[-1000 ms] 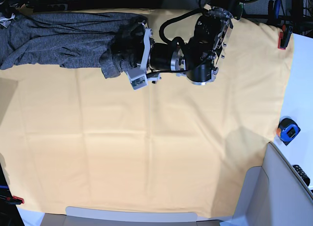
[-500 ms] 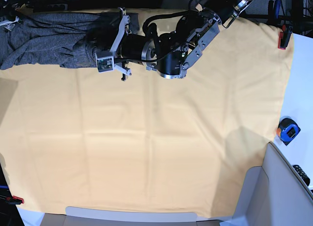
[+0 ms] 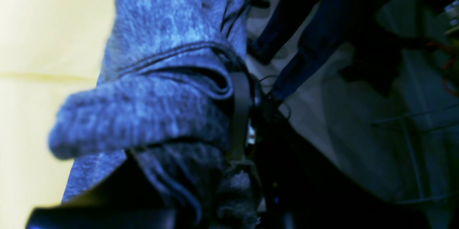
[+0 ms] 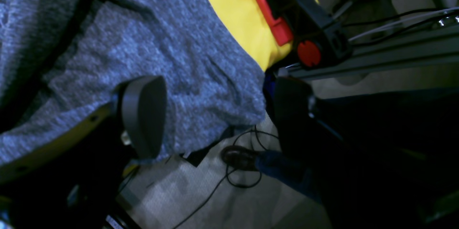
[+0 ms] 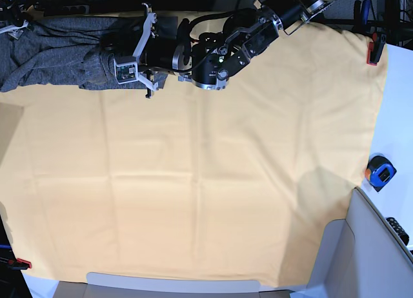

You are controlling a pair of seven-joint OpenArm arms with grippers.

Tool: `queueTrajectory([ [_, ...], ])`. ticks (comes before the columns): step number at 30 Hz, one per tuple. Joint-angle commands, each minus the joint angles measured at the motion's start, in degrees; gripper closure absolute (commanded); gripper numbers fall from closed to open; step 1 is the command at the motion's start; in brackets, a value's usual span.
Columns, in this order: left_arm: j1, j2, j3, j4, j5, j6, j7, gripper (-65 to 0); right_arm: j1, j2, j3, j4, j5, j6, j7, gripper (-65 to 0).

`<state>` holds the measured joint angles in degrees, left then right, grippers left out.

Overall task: Fold the T-shirt properly
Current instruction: 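Fold the held shirt end over onto the bundle near the right gripper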

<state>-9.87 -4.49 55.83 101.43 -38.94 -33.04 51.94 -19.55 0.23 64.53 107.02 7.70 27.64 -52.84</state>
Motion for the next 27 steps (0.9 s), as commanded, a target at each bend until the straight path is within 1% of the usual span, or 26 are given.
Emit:
queueTrajectory([
  [1, -0.9, 0.7, 0.6, 0.4, -0.5, -0.3, -2.9, 0.0, -0.9, 0.3, 0.2, 1.0, 0.4, -0.2, 0.9, -46.0],
  [4, -0.9, 1.9, 2.1, -1.8, 0.9, -0.3, -4.0, 0.0, -0.9, 0.3, 0.2, 0.9, 0.4, -0.2, 0.9, -46.0],
  [10, -0.9, 4.6, 2.2, -6.2, 5.2, -0.3, -5.5, 0.0, -0.9, 0.3, 0.2, 0.9, 0.4, -0.2, 0.9, -46.0],
  [12, -0.9, 4.9, 2.1, -6.4, 6.3, -0.3, -5.7, 0.0, -1.0, 0.3, 0.2, 0.9, 0.4, -0.2, 0.9, -46.0],
  [15, -1.0, 5.5, 1.6, -6.4, 6.4, -0.2, -5.8, 0.0, -1.0, 0.3, 0.2, 0.9, 0.4, -0.2, 0.9, -46.0],
  [20, -1.5, 5.5, 1.2, -6.4, 6.4, -0.1, -6.6, 0.0, -1.3, 0.3, -0.7, 0.9, 0.5, -0.2, 0.9, -46.0],
  [25, -1.4, 5.5, -3.0, -5.6, 6.4, -0.1, -7.9, 0.0, -1.3, 0.3, -0.8, 0.9, 0.5, -0.2, 0.9, -46.0],
  [27, -1.3, 5.5, -5.1, -4.0, 6.4, -0.1, -7.9, 0.0, -1.2, -0.4, -0.8, 0.9, 0.5, -0.2, 0.9, -46.0],
])
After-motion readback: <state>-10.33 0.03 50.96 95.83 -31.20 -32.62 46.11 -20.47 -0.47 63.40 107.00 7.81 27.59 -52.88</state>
